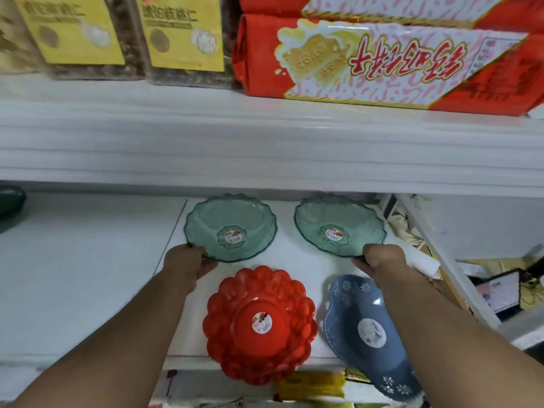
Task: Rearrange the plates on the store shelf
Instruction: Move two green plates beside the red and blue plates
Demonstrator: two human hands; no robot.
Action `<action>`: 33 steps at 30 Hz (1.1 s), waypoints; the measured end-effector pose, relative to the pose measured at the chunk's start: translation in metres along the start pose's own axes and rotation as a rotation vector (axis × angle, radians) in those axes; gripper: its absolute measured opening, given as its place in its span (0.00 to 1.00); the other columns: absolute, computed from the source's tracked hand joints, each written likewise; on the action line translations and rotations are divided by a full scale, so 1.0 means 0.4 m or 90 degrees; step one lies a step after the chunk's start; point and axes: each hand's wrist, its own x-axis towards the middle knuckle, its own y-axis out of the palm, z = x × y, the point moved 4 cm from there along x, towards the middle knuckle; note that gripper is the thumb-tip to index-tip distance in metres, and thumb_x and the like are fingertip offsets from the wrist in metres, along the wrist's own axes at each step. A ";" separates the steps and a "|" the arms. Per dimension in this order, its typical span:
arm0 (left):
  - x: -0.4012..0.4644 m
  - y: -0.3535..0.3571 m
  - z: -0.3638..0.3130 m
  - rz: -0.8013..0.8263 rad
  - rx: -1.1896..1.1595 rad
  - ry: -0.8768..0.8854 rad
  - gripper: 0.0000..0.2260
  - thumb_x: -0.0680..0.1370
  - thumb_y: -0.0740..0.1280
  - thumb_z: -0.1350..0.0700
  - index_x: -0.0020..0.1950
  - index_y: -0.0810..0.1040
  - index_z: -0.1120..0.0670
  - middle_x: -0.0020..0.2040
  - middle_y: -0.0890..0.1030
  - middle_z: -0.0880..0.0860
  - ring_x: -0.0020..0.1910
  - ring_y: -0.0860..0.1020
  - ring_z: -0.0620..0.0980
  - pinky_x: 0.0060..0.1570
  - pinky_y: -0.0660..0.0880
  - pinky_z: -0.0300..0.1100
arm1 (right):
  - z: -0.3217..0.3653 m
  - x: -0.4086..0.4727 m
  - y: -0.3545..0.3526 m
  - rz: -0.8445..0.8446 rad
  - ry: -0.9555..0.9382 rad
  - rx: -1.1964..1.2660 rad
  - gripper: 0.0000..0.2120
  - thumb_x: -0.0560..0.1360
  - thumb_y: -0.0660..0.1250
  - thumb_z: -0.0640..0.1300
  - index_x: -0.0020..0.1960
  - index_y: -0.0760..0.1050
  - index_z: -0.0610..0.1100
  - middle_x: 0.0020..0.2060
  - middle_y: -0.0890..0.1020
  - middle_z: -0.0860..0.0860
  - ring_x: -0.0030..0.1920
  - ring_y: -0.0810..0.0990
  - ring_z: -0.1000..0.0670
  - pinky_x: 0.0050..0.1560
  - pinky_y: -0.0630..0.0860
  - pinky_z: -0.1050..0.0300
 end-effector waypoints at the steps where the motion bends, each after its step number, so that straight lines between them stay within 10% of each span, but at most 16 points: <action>1: -0.015 -0.021 0.000 0.001 -0.014 -0.001 0.06 0.79 0.62 0.70 0.50 0.76 0.63 0.44 0.79 0.61 0.40 0.79 0.57 0.33 0.81 0.49 | -0.007 -0.022 0.002 0.005 -0.007 0.010 0.09 0.75 0.64 0.29 0.55 0.74 0.35 0.47 0.80 0.40 0.37 0.82 0.40 0.20 0.79 0.57; 9: -0.154 -0.188 0.034 -0.016 -0.096 0.020 0.14 0.76 0.65 0.69 0.62 0.77 0.65 0.56 0.81 0.63 0.48 0.82 0.58 0.38 0.83 0.48 | -0.039 -0.178 0.002 0.061 -0.068 -0.012 0.04 0.74 0.63 0.31 0.42 0.75 0.37 0.38 0.82 0.43 0.37 0.84 0.41 0.52 0.82 0.47; 15: -0.318 -0.296 0.066 -0.098 -0.118 0.048 0.12 0.76 0.65 0.69 0.59 0.77 0.66 0.52 0.83 0.62 0.44 0.83 0.56 0.36 0.83 0.45 | -0.069 -0.287 -0.016 0.132 -0.077 -0.028 0.04 0.73 0.66 0.33 0.47 0.78 0.36 0.40 0.85 0.42 0.38 0.87 0.41 0.51 0.84 0.48; 20: -0.424 -0.392 0.093 -0.156 -0.146 0.057 0.13 0.77 0.64 0.69 0.61 0.77 0.66 0.51 0.83 0.61 0.37 0.84 0.55 0.34 0.83 0.43 | -0.109 -0.389 -0.019 0.167 -0.070 -0.049 0.04 0.75 0.67 0.34 0.49 0.78 0.35 0.43 0.85 0.40 0.38 0.86 0.43 0.21 0.76 0.64; 25: -0.477 -0.496 0.106 -0.189 -0.149 0.059 0.12 0.79 0.61 0.68 0.61 0.75 0.66 0.52 0.82 0.63 0.32 0.84 0.55 0.30 0.82 0.43 | -0.152 -0.466 0.028 0.202 -0.080 -0.082 0.05 0.74 0.68 0.34 0.49 0.78 0.33 0.38 0.84 0.40 0.36 0.86 0.42 0.42 0.85 0.52; 33: -0.460 -0.682 0.067 -0.223 -0.152 0.078 0.11 0.77 0.63 0.69 0.60 0.74 0.68 0.50 0.82 0.65 0.33 0.84 0.59 0.27 0.81 0.43 | -0.220 -0.591 0.157 0.230 -0.081 -0.065 0.09 0.72 0.73 0.34 0.51 0.79 0.32 0.45 0.85 0.39 0.39 0.86 0.41 0.28 0.82 0.59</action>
